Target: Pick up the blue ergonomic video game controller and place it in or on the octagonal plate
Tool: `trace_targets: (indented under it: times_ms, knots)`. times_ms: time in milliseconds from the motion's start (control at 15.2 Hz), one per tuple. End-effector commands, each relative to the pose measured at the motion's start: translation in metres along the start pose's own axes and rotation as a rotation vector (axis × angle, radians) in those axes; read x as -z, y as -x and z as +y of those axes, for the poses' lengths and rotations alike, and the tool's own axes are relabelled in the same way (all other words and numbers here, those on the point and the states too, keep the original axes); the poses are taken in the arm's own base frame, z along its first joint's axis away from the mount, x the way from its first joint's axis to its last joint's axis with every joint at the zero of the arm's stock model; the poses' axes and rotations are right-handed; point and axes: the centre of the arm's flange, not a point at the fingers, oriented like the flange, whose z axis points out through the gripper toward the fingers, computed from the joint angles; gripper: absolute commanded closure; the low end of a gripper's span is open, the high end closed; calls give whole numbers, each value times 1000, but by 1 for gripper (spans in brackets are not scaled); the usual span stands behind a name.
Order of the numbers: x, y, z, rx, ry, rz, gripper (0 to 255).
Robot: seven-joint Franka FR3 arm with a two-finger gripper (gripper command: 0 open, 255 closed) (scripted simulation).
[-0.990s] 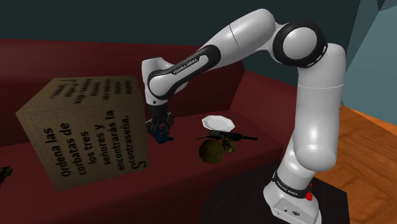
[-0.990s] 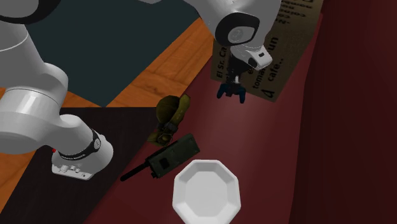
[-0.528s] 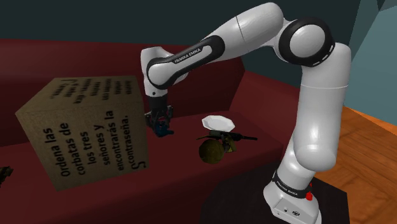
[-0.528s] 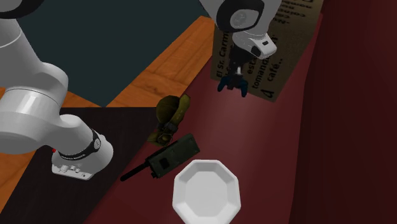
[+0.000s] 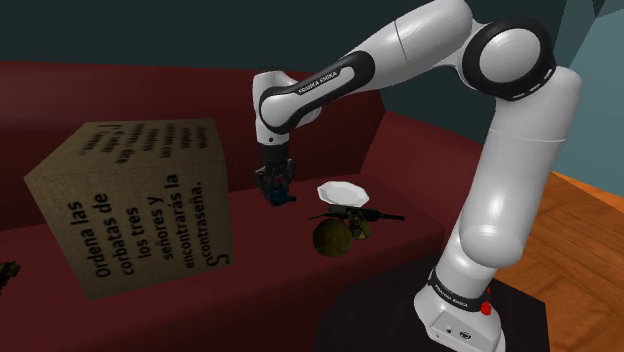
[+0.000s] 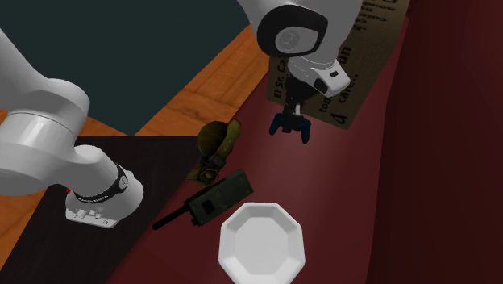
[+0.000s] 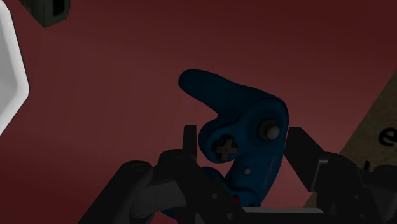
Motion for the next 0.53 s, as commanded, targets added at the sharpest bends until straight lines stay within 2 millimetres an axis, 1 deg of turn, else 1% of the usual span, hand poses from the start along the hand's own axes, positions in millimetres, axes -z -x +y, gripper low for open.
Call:
trace_targets:
  times_ms: [0,462]
  knots:
    - [1,7,24,1,-1,0,255]
    - [-1,26,115,1,-1,0,255]
